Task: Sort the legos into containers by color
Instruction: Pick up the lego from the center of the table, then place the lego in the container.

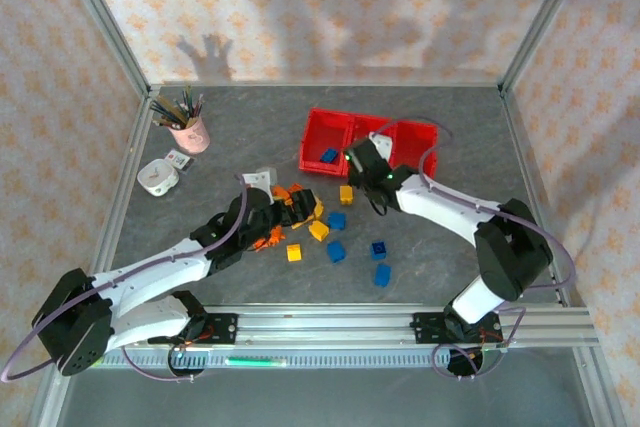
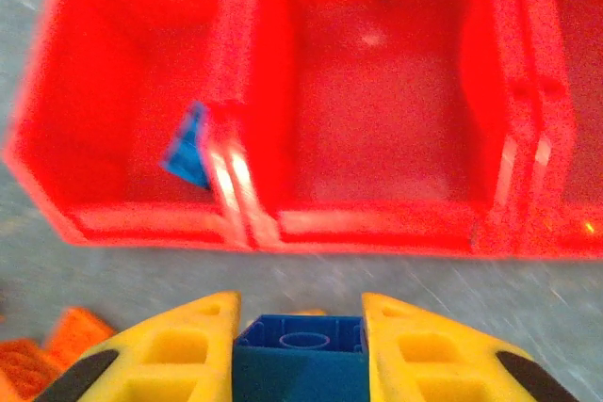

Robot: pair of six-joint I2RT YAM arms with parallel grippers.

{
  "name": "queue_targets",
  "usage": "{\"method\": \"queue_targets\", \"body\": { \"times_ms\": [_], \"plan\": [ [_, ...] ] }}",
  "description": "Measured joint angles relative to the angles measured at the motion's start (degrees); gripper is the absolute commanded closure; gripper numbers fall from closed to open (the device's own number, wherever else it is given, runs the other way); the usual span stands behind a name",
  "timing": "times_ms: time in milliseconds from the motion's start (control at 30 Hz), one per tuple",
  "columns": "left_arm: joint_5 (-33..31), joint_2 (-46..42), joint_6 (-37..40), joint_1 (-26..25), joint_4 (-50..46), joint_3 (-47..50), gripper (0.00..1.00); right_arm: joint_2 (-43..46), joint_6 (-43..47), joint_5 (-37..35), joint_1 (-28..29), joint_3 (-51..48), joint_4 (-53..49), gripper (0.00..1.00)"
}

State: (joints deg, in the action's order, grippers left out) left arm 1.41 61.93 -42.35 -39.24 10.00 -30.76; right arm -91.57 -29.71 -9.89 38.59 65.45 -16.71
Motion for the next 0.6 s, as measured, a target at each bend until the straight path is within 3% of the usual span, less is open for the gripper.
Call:
{"method": "queue_targets", "body": {
  "times_ms": [400, 600],
  "plan": [
    [1.14, 0.44, 1.33, 9.49, -0.33, -2.34, 0.01, -23.87, 9.75, 1.75, 0.00, 27.67, 0.09, 0.70],
    [2.60, 2.16, 1.46, 11.96, -0.17, -2.54, 0.01, -33.62, 12.61, 1.51, -0.07, 38.38, -1.44, 0.60]
  ]
}}
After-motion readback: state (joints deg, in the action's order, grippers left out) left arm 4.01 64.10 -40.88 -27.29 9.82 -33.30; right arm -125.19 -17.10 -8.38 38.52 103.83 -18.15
